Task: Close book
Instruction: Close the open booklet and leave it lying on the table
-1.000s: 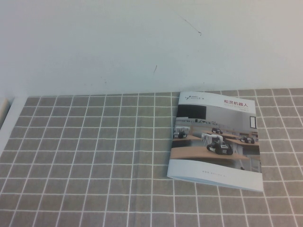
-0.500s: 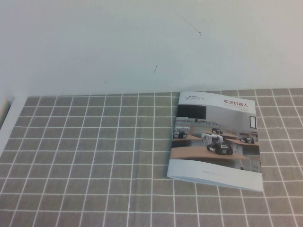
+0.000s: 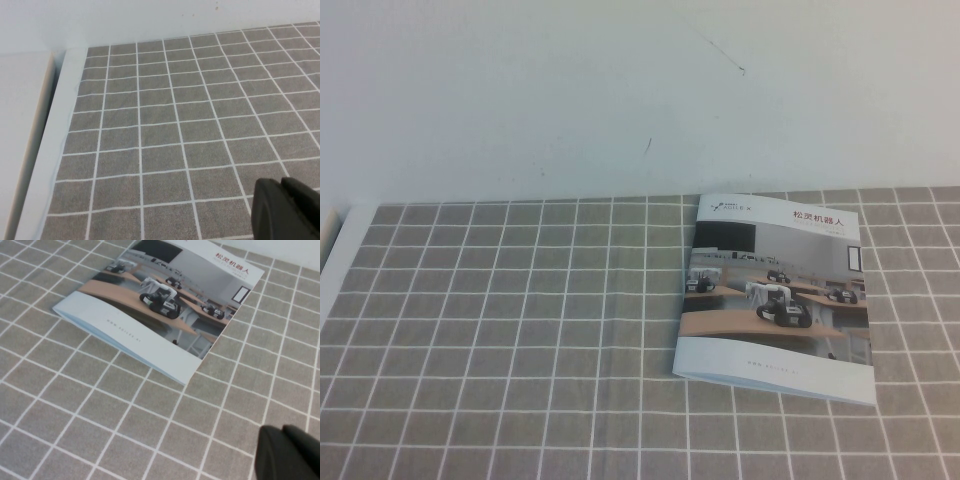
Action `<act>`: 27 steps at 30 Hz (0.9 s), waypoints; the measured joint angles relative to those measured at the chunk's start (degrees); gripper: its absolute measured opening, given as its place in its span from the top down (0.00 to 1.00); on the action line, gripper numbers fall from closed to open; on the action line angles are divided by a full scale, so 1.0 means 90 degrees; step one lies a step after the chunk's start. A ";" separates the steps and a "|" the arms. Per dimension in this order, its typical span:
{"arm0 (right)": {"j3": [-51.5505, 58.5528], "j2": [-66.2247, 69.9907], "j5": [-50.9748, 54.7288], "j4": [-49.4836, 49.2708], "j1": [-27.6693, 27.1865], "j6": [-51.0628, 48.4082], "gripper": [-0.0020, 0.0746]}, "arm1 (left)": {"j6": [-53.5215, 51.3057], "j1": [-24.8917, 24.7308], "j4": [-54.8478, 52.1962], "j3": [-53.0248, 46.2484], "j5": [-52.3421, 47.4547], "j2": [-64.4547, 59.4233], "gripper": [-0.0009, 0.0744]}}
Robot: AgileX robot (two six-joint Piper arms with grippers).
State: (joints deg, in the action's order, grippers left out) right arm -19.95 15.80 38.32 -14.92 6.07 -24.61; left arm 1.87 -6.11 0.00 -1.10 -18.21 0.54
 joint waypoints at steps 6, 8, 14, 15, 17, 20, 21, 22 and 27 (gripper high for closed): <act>0.0000 0.0000 0.0000 0.0000 0.0000 0.0000 0.98 | 0.0000 0.0000 0.0000 0.0000 0.0000 0.0000 0.99; 0.0000 0.0000 0.0000 0.0000 0.0000 0.0000 0.98 | 0.0000 0.0000 0.0000 0.0000 0.0000 0.0000 0.99; 0.0000 0.0000 0.0000 0.0000 0.0000 0.0000 0.98 | 0.0000 0.0000 0.0000 0.0000 0.0000 0.0000 0.99; 0.0000 0.0000 0.0000 0.0000 0.0000 0.0000 0.98 | 0.0000 0.0000 0.0000 0.0000 0.0000 0.0000 0.99; 0.0000 0.0000 0.0000 0.0000 0.0000 0.0000 0.98 | 0.0000 0.0000 0.0000 0.0000 0.0000 0.0000 0.99; 0.0000 0.0000 0.0000 0.0000 0.0000 -0.0014 0.98 | 0.0000 0.0000 0.0000 0.0011 0.0000 0.0000 0.99; 0.0027 -0.0016 -0.0053 0.0000 0.0000 -0.0014 0.98 | 0.0000 0.0000 0.0000 0.0011 -0.0011 0.0000 0.99; 0.0098 -0.0048 -0.0127 0.0012 0.0000 -0.0014 0.98 | 0.0000 0.0000 0.0000 0.0011 -0.0011 0.0000 0.99; 0.0788 -0.0409 -0.1233 0.0684 0.0000 0.0298 0.98 | 0.0000 0.0000 0.0000 0.0011 -0.0025 0.0000 0.99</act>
State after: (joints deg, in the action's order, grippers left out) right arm -12.86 12.13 27.21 -8.76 6.07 -21.93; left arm 1.87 -6.11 0.00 -1.00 -18.44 0.54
